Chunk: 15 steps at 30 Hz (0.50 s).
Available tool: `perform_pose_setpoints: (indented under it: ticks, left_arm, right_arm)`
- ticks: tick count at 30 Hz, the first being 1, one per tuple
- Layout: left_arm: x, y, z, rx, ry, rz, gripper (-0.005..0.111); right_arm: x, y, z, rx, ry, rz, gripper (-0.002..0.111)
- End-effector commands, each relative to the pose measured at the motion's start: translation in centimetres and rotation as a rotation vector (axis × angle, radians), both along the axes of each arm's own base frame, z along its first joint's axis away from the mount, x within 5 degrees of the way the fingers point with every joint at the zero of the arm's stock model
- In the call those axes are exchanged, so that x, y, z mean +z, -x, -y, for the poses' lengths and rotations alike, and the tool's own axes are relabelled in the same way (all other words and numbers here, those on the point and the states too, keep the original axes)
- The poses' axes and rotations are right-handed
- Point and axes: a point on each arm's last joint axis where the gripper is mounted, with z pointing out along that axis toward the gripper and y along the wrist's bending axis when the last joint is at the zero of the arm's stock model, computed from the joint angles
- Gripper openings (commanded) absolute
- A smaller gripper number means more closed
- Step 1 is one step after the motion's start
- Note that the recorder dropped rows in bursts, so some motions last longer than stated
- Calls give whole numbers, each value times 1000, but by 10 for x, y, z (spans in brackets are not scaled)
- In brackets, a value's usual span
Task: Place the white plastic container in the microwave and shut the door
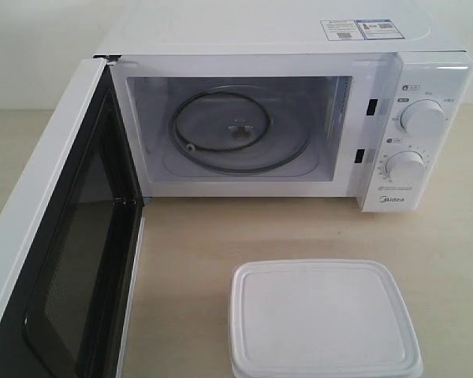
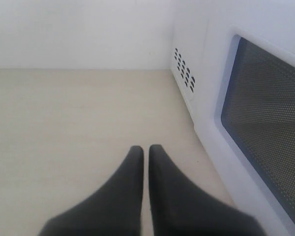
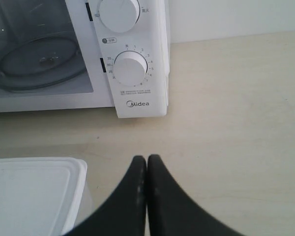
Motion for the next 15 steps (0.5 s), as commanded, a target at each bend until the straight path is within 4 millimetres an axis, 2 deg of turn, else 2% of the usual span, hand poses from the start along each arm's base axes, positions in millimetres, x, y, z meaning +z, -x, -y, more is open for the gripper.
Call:
perform_pose_setpoints:
  ticks: [1, 9, 15]
  left_arm:
    - [-1, 0, 0, 1, 7, -2, 4]
    - [-1, 0, 0, 1, 7, -2, 4]
    - [-1, 0, 0, 1, 7, -2, 4]
  right_arm:
    - [1, 0, 0, 1, 7, 10, 0]
    - [2, 0, 0, -1, 6, 23, 0]
    - [12, -2, 1, -16, -4, 140, 0]
